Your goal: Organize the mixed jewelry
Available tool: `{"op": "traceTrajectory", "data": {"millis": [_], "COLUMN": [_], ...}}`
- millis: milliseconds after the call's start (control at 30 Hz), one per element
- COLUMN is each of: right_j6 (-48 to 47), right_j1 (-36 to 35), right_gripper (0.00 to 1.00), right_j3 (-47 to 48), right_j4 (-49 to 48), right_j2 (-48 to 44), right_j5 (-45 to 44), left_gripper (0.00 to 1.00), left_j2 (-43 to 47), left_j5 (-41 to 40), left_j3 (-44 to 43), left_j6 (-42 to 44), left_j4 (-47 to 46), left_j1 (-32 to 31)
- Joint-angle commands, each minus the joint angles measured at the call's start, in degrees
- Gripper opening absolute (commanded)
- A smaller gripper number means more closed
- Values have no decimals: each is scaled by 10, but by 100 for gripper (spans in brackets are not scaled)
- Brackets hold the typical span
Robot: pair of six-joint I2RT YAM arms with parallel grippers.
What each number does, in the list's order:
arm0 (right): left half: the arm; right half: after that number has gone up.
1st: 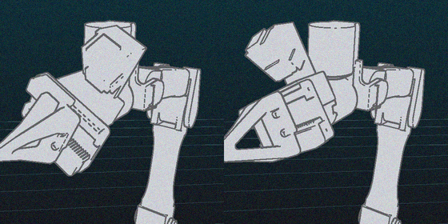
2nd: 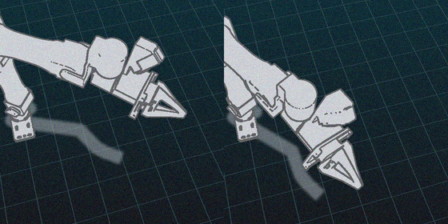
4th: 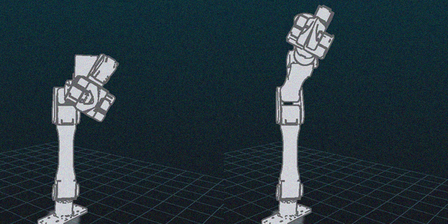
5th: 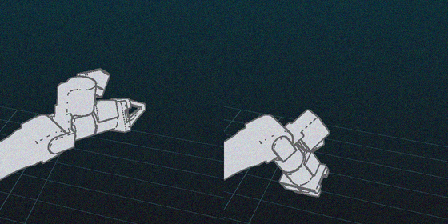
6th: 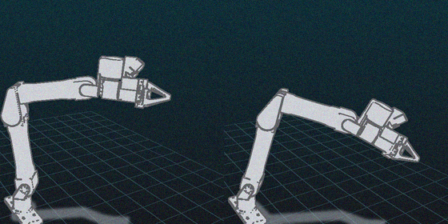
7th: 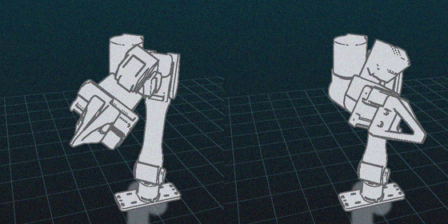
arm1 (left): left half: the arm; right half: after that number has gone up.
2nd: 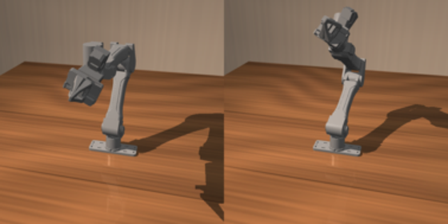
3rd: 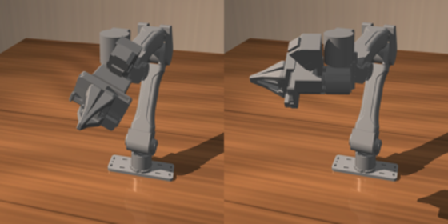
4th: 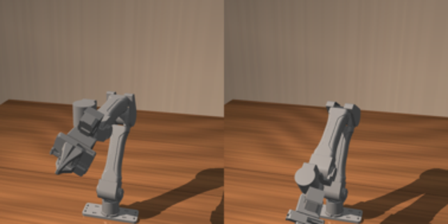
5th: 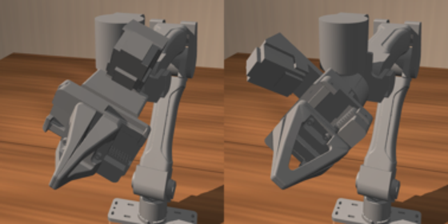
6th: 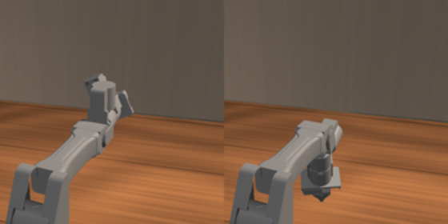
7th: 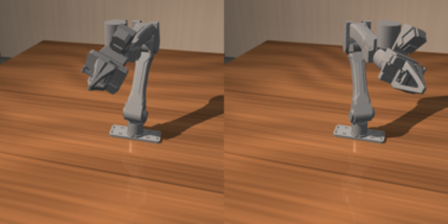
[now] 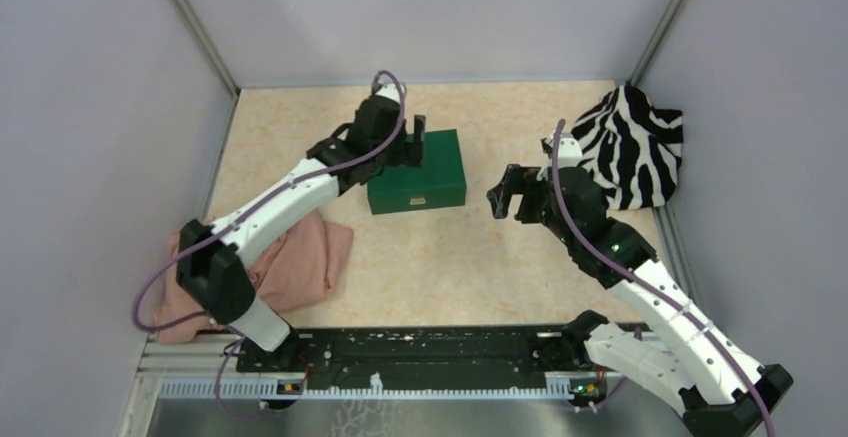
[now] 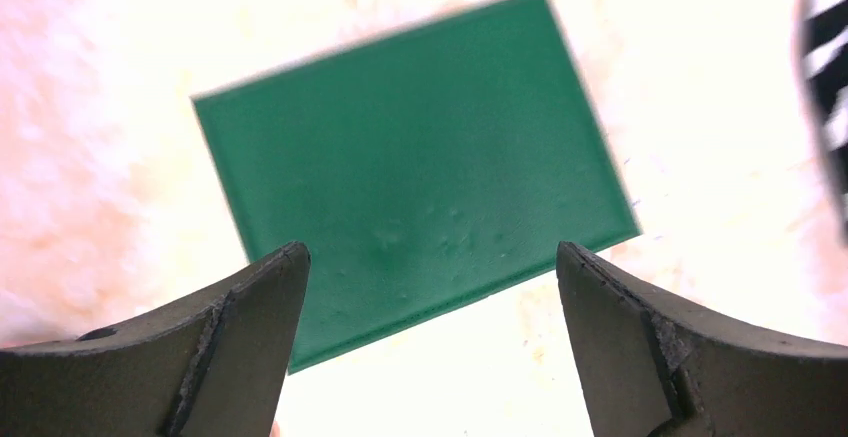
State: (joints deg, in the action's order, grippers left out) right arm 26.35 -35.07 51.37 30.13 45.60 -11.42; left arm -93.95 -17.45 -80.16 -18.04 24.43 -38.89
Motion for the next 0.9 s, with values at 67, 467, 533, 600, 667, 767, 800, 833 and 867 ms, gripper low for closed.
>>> {"op": "traceTrajectory", "data": {"millis": [67, 467, 533, 600, 667, 767, 800, 833, 867], "right_j6": [14, -25, -41, -44, -38, -33, -31, -30, -30], "right_j1": [0, 0, 0, 0, 0, 0, 0, 0, 0], "right_gripper": [88, 99, 99, 99, 99, 99, 99, 99, 99], "right_j3": [25, 159, 177, 200, 223, 229, 222, 215, 207], "right_j4": [19, 107, 103, 112, 128, 137, 134, 130, 125], "right_j2": [-4, -41, -37, -23, -7, 5, 4, 3, 2], "right_j5": [-83, -344, -352, -358, -358, -345, -342, -341, -339], "left_gripper": [99, 99, 99, 99, 99, 99, 99, 99, 99], "left_j2": [118, 213, 218, 221, 223, 220, 217, 215, 212], "left_j5": [-14, -98, -102, -104, -99, -88, -85, -83, -83], "left_j3": [3, 48, 49, 52, 54, 53, 51, 48, 45], "left_j6": [82, 111, 111, 110, 112, 113, 114, 113, 113], "left_j4": [-73, -73, -64, -64, -71, -79, -79, -79, -78], "left_j1": [0, 0, 0, 0, 0, 0, 0, 0, 0]}}
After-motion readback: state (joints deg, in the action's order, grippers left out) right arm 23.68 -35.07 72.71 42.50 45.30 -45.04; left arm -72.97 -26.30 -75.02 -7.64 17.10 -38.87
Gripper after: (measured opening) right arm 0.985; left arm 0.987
